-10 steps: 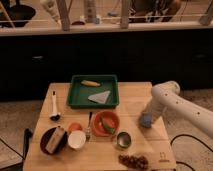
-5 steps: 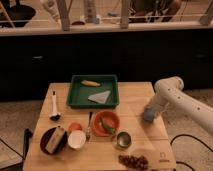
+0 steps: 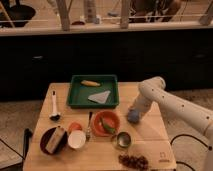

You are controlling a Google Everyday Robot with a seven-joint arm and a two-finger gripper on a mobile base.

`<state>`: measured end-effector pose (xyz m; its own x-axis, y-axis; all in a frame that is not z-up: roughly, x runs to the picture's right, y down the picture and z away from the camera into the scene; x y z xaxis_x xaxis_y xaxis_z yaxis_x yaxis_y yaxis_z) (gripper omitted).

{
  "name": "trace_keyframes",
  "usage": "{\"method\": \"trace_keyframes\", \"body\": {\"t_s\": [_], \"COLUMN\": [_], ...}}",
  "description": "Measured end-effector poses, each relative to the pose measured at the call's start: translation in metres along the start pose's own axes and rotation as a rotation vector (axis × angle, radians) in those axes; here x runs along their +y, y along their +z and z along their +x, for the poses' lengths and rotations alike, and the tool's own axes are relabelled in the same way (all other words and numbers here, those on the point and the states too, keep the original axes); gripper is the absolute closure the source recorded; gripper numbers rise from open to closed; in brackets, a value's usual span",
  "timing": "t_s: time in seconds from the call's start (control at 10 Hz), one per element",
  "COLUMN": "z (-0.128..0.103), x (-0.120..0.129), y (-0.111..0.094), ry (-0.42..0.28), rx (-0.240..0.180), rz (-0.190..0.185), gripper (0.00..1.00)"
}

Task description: Wipe table surface with sponge

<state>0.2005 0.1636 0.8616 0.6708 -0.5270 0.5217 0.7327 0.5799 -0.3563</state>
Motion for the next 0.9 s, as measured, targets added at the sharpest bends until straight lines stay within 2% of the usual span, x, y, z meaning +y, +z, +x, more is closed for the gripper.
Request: {"method": "trace_keyframes", "body": {"t_s": [0.2,0.4,0.7,0.9], "z": [-0.003,0.009,0.060,0.079], "x": [0.006,0.020,0.052,0.051], "y": [-0.001,-0.006,-0.014,-0.017], "ry": [0.014,0.041,0.110,0.138], "rx": [-0.003,0.002,0.010,0.016], "rz": [-0.001,-0.006,-0.021,-0.020], "gripper": [1.00,1.00,1.00,1.00]}}
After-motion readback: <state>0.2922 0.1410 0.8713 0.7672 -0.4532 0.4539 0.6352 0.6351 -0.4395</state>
